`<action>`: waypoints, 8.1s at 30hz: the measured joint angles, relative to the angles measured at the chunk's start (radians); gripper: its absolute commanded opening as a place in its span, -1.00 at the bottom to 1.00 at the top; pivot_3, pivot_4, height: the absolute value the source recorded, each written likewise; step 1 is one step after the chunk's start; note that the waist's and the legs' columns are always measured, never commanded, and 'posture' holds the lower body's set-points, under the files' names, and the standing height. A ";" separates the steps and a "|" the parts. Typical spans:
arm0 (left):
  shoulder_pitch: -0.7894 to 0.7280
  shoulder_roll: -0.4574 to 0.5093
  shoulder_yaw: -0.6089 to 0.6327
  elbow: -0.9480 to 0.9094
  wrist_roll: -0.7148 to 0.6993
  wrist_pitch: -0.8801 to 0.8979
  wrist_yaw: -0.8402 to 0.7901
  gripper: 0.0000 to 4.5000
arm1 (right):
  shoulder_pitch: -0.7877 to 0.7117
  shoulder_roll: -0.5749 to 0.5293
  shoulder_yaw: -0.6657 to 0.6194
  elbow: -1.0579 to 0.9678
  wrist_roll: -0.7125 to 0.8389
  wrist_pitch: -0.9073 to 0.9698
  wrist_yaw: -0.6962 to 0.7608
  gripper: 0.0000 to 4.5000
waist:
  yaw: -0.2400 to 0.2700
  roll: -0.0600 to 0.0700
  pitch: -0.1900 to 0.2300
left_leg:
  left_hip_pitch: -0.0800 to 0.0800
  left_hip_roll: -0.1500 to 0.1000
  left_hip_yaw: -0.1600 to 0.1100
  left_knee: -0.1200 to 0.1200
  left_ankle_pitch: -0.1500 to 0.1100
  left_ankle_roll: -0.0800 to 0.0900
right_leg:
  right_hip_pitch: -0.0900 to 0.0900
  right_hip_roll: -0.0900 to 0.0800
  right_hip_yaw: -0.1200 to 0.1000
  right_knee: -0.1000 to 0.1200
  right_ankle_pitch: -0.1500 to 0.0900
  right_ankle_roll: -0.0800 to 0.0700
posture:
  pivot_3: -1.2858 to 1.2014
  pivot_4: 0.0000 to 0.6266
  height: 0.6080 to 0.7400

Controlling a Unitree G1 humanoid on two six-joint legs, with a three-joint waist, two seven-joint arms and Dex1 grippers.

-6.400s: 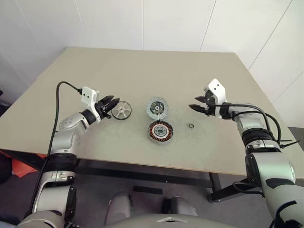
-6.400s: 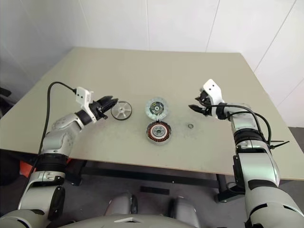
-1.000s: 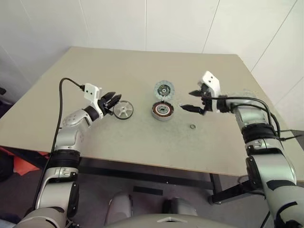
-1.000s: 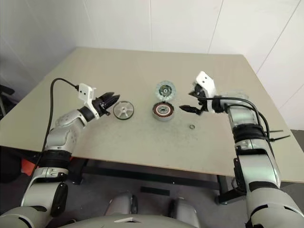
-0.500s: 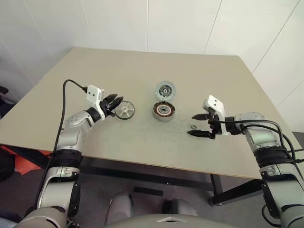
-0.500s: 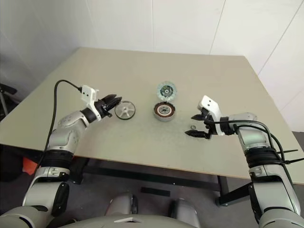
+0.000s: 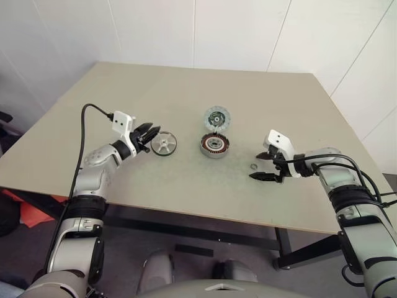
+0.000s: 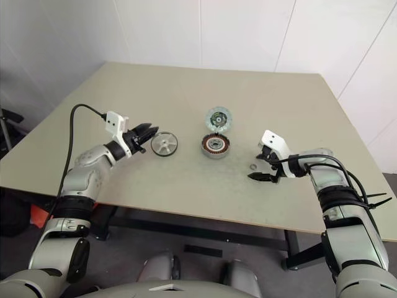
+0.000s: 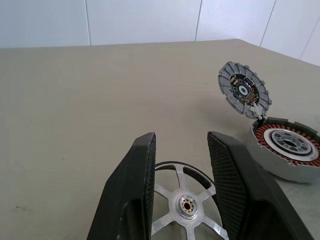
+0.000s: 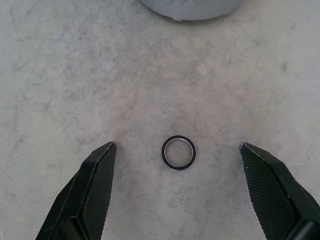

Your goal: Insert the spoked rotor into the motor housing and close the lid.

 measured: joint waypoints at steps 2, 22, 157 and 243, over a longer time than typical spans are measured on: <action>0.000 0.002 0.000 0.000 0.000 0.000 0.000 -0.25 | 0.001 -0.002 0.000 -0.016 0.000 0.019 0.006 0.47 | 0.000 0.000 0.000 | 0.000 0.000 0.000 0.000 0.000 0.000 | 0.000 0.000 0.000 0.000 0.000 0.000 | 0.03 -1.00 1.00; -0.008 0.013 0.000 0.011 0.002 -0.001 -0.002 -0.25 | 0.014 -0.009 0.017 -0.081 -0.017 0.050 -0.017 -0.71 | -0.002 0.000 0.000 | 0.000 0.000 0.000 0.000 0.000 0.001 | 0.000 0.000 0.000 -0.001 0.000 0.000 | 0.03 -1.00 1.00; 0.039 0.017 0.003 -0.034 0.017 0.000 0.028 -0.25 | -0.379 0.369 0.006 0.437 -0.153 -0.286 -0.339 -0.99 | -0.010 0.002 0.001 | -0.006 0.001 0.001 -0.003 0.000 -0.001 | -0.008 0.000 0.001 0.001 0.000 -0.001 | 0.03 -1.00 1.00; -0.098 -0.346 0.445 0.033 -0.683 0.699 0.301 -0.80 | -0.462 0.195 -0.036 0.448 -0.157 -0.293 -0.564 -1.00 | -0.027 0.001 0.002 | -0.009 -0.001 0.002 -0.001 -0.001 0.001 | -0.010 -0.001 0.001 0.000 0.000 -0.001 | 0.03 -1.00 1.00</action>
